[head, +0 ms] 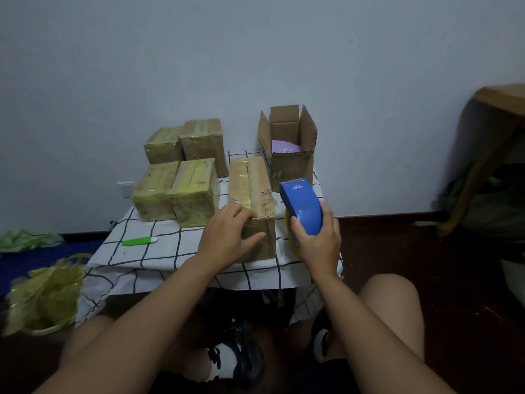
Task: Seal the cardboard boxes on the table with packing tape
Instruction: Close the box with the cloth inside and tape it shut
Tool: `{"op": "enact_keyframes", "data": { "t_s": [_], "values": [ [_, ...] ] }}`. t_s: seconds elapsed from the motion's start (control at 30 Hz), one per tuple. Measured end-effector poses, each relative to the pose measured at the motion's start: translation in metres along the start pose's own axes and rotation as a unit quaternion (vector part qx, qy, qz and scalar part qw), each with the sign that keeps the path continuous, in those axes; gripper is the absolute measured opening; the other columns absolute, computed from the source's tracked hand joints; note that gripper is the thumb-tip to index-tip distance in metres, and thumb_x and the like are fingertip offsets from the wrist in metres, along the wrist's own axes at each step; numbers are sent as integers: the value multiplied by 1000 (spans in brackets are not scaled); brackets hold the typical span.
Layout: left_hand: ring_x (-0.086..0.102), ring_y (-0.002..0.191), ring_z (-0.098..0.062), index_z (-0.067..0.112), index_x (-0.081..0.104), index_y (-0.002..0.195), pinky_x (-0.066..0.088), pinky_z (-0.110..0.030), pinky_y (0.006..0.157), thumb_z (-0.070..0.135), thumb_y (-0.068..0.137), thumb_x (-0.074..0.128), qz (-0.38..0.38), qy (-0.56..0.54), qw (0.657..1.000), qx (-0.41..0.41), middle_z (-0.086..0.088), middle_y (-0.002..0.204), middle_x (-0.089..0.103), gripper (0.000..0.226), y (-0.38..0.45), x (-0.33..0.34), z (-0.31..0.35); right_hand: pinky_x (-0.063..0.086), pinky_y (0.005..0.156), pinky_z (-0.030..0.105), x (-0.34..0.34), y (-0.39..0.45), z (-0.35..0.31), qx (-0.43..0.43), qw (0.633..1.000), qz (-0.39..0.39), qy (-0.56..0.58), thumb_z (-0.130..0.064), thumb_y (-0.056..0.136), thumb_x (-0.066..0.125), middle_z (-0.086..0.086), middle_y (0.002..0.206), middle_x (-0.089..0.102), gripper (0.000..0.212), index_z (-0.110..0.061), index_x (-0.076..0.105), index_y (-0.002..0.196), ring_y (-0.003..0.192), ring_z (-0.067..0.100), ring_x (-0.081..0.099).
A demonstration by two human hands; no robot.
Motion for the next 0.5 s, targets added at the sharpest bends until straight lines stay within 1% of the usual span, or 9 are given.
{"op": "enact_keyframes", "data": {
  "t_s": [0.07,0.1,0.13,0.23,0.3,0.37,0.5],
  "values": [
    [52,88,-12,19,70,98,43,-30,69,59,88,46,4,-71,997,-38,7,94,61,48,2,-5,-10,41,79,29,0,0,0,-3,1000,0,-4,-39,86,73,-9,112,40,70,-26,41,147,98,11,45],
    [52,85,-12,18,71,95,42,-30,68,59,90,40,11,-97,994,-50,7,91,62,52,4,-6,-16,41,79,28,0,0,0,-3,1000,0,-4,-38,86,73,-9,112,41,70,-26,41,147,98,11,45],
    [51,82,-12,17,72,91,39,-30,67,57,92,39,21,-107,993,-51,6,88,62,52,5,-7,-19,41,80,28,0,0,1,-2,1000,0,-3,-37,86,74,-9,113,41,71,-25,41,147,98,11,45],
    [46,78,-11,15,72,85,32,-29,68,43,93,49,50,-91,995,-14,5,84,62,38,7,-7,-14,41,82,28,0,-1,2,2,1000,-3,1,-38,86,73,-9,115,41,71,-25,41,148,101,10,45],
    [47,78,-14,15,71,86,30,-29,69,43,95,46,54,-66,996,4,4,84,61,39,7,-3,-8,40,82,27,0,-1,1,0,1000,-1,4,-38,86,73,-10,116,41,70,-25,41,148,102,10,44],
    [49,82,-17,15,69,89,28,-28,69,44,95,43,56,-41,997,17,3,87,61,39,5,0,-6,39,83,27,0,-1,0,0,1000,-2,6,-37,87,73,-9,117,41,70,-24,41,147,103,10,44],
    [50,88,-21,15,68,102,36,-30,72,39,94,48,63,6,997,49,0,95,61,33,-5,4,-8,38,82,26,0,-1,0,2,1000,-4,2,-37,87,73,-10,117,39,69,-24,41,147,102,10,43]
  ]
}}
Point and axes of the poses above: each hand's wrist, its own y-axis towards the middle knuckle, its own x-axis out of the palm, z = x × y, the point moved 7 cm from there along y, towards the middle knuckle
